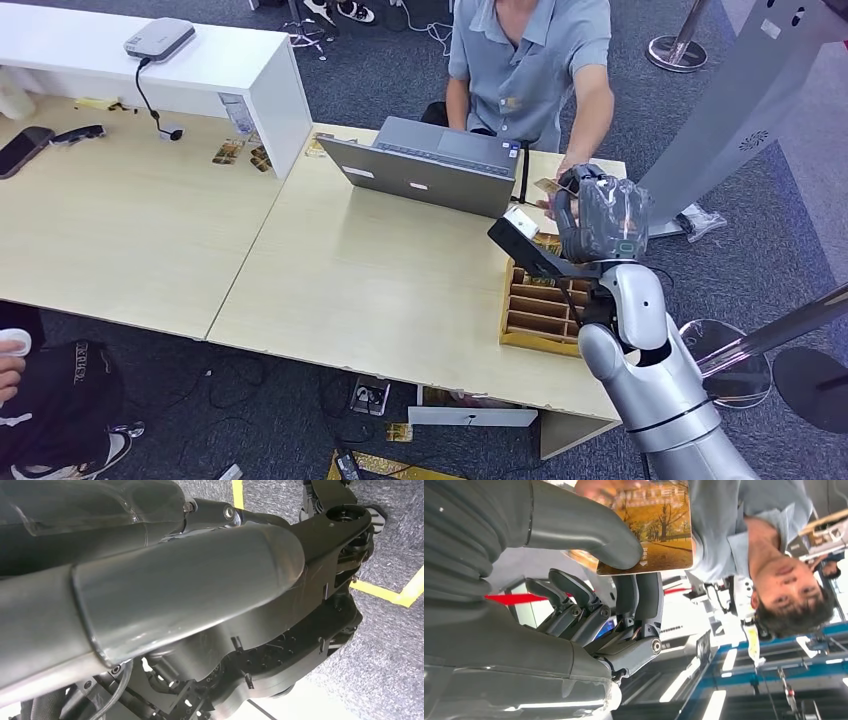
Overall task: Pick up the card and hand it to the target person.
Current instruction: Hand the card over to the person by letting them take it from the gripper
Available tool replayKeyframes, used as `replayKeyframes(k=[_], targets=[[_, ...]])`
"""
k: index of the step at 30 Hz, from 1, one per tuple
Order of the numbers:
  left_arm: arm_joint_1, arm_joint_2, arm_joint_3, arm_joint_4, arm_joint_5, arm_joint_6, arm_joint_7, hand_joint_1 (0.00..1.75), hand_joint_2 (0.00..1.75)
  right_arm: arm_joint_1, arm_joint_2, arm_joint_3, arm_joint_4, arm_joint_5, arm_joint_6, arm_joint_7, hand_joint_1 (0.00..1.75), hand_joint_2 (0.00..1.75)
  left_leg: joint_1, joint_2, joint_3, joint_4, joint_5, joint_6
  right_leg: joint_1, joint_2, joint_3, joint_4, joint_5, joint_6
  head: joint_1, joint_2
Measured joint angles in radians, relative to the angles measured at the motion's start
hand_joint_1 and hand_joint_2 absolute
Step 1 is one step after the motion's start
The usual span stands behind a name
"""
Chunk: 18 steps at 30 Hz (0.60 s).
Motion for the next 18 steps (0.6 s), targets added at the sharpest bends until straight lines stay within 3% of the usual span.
replayKeyframes(k=[5,7,8,11,12,18], targets=[[-0.001,0.001,-0.006,0.0,0.0,0.001,0.0,0.0,0.0,-0.009,0.004,0.013,0.018,-0.03,0.042,0.001,1.75,1.75,0.0,0.0,0.0,0.0,0.0,0.0,0.0,0.0,0.0,0.0,0.0,0.0,0.0,0.0],[-0.001,0.003,-0.007,0.0,0.0,0.002,0.0,0.0,0.0,-0.012,0.005,0.02,0.029,-0.035,0.052,0.002,1.61,1.75,0.0,-0.001,0.0,0.0,0.0,0.0,0.0,0.0,0.0,0.0,0.0,0.0,0.0,0.0],[-0.001,0.004,-0.008,0.0,0.0,0.002,0.0,0.0,0.0,-0.013,0.005,0.023,0.034,-0.037,0.056,0.003,1.38,1.75,0.0,-0.001,0.0,0.0,0.0,0.0,0.0,0.0,0.0,0.0,0.0,0.0,0.0,0.0],[-0.001,0.006,-0.009,0.0,0.0,0.004,0.0,0.0,0.0,-0.015,0.007,0.03,0.048,-0.045,0.064,0.009,0.21,1.75,0.0,-0.001,0.0,0.0,0.0,0.0,0.0,0.0,0.0,0.0,0.0,0.0,0.0,0.0],[-0.001,0.006,-0.01,0.0,0.0,0.005,-0.001,0.0,0.0,-0.016,0.007,0.033,0.053,-0.048,0.067,0.013,0.0,1.75,0.0,-0.001,0.0,0.0,0.0,0.0,0.0,0.0,0.0,0.0,0.0,0.0,0.0,0.0],[0.0,0.006,-0.01,0.0,0.0,0.016,-0.001,0.0,0.0,-0.013,0.007,0.049,0.073,-0.065,0.071,0.039,0.0,1.75,0.0,-0.001,0.0,0.0,0.0,0.0,0.0,0.0,0.0,0.0,0.0,0.0,0.0,0.0]])
